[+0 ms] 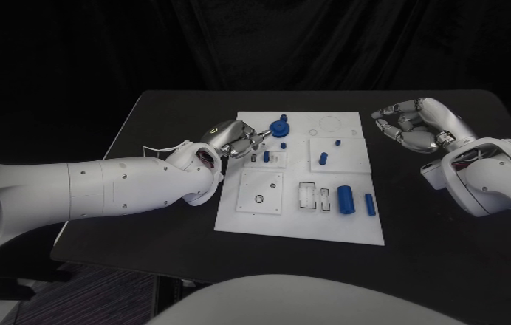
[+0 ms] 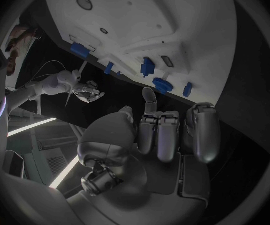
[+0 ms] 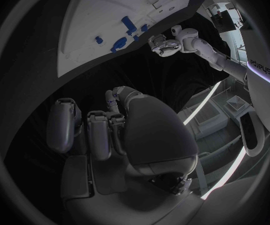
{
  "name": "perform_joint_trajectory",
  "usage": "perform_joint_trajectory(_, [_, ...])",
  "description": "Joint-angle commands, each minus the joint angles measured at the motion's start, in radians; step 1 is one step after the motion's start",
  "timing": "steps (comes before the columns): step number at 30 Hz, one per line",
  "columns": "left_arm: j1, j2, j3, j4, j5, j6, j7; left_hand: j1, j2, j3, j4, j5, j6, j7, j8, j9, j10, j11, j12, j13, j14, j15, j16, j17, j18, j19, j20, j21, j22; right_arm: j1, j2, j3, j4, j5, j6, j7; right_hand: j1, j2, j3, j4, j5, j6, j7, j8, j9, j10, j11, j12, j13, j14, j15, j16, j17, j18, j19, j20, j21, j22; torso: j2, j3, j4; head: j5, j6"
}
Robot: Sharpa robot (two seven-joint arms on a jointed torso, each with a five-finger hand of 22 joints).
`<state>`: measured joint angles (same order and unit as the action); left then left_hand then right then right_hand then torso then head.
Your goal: Assemble the parts on the task board
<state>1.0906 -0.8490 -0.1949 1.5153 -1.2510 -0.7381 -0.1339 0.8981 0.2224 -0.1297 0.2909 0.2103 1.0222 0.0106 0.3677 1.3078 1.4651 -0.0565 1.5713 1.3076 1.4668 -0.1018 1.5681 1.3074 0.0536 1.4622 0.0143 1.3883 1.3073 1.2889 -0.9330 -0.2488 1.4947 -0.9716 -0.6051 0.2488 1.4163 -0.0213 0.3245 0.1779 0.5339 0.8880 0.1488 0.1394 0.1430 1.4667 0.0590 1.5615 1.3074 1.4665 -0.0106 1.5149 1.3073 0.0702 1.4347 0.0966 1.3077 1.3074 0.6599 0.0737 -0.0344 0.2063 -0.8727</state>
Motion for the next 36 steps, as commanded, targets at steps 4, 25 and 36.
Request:
perform_joint_trajectory(4, [0.044, -0.017, 0.010, 0.024, 0.176, 0.035, 0.048, 0.084, -0.001, -0.009, -0.004, 0.087, -0.008, -0.004, -0.010, 0.026, 0.106, -0.002, 0.000, 0.263, 0.104, -0.004, 0.003, 0.263, -0.010, 0.026, -0.005, 0.009, 0.206, -0.003, -0.001, 0.001, 0.000, -0.003, -0.010, -0.005, -0.010, -0.006, 0.007, -0.002, 0.004, -0.003, 0.001, -0.005, -0.001, 0.080, 0.006, -0.003, 0.241, 0.083, 0.002, -0.003, 0.206, 0.001, -0.005, 0.001, -0.006, 0.122, 0.002, -0.0001, 0.0017, 0.000, 0.000])
perform_joint_trajectory(25, [0.428, 0.081, -0.014, -0.113, 0.471, 0.913, -0.384, 0.394, -0.126, 0.226, -0.150, 0.052, -0.116, 0.057, -0.243, -0.203, 0.106, 0.048, 0.000, 0.263, 0.104, 0.039, 0.003, 0.263, -0.002, 0.001, 0.032, -0.034, 0.194, -0.002, 0.010, 0.001, -0.008, 0.001, -0.012, -0.015, -0.011, -0.006, 0.008, -0.003, 0.004, -0.003, 0.001, -0.005, -0.001, 0.081, 0.006, -0.002, 0.242, 0.084, 0.002, -0.002, 0.207, 0.000, -0.004, 0.001, -0.004, 0.124, 0.000, 0.0022, -0.0017, 0.010, 0.000])
perform_joint_trajectory(36, [0.472, 0.202, -0.016, -0.249, 0.496, 1.201, -0.490, 0.340, -0.136, 0.248, -0.145, -0.014, -0.085, 0.065, -0.287, -0.296, 0.106, 0.056, 0.000, 0.263, 0.104, 0.046, 0.003, 0.263, -0.002, 0.003, 0.041, -0.031, 0.195, -0.002, 0.016, 0.001, -0.009, 0.003, -0.012, -0.018, -0.011, -0.006, 0.008, -0.003, 0.004, -0.003, 0.001, -0.005, -0.001, 0.081, 0.006, -0.002, 0.242, 0.084, 0.002, -0.002, 0.207, 0.000, -0.004, 0.001, -0.004, 0.124, -0.003, 0.0051, 0.0011, 0.004, 0.000])
